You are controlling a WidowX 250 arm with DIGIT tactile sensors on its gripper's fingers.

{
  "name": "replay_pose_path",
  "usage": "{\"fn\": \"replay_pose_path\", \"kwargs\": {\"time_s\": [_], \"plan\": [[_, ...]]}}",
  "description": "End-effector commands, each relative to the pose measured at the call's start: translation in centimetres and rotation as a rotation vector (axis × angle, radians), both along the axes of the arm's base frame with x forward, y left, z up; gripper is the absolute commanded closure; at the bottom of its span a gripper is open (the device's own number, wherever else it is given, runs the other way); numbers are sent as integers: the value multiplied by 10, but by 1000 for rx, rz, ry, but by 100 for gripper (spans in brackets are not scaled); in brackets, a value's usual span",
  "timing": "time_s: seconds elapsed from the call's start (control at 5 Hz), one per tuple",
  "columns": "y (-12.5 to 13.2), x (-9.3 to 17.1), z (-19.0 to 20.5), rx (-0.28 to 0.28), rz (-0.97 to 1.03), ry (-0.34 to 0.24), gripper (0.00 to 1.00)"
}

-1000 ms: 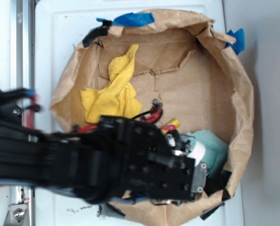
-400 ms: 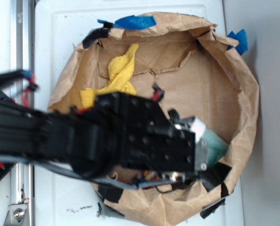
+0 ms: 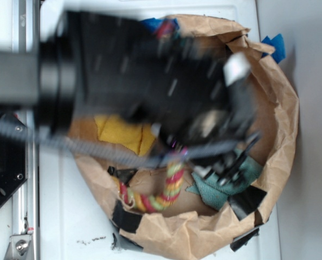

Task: Grab the multicolored rope.

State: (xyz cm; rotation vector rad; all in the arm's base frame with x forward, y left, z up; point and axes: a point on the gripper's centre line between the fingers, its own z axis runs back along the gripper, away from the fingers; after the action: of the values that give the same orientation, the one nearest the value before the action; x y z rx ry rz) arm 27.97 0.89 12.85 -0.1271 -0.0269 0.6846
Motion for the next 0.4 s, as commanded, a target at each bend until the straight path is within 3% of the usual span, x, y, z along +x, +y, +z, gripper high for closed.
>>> {"fn": "replay_pose_path", "kwargs": {"time_s": [0.0, 0.2], "plan": [[19, -1, 76, 128, -182, -129, 100], [7, -12, 77, 179, -206, -164, 100]]}}
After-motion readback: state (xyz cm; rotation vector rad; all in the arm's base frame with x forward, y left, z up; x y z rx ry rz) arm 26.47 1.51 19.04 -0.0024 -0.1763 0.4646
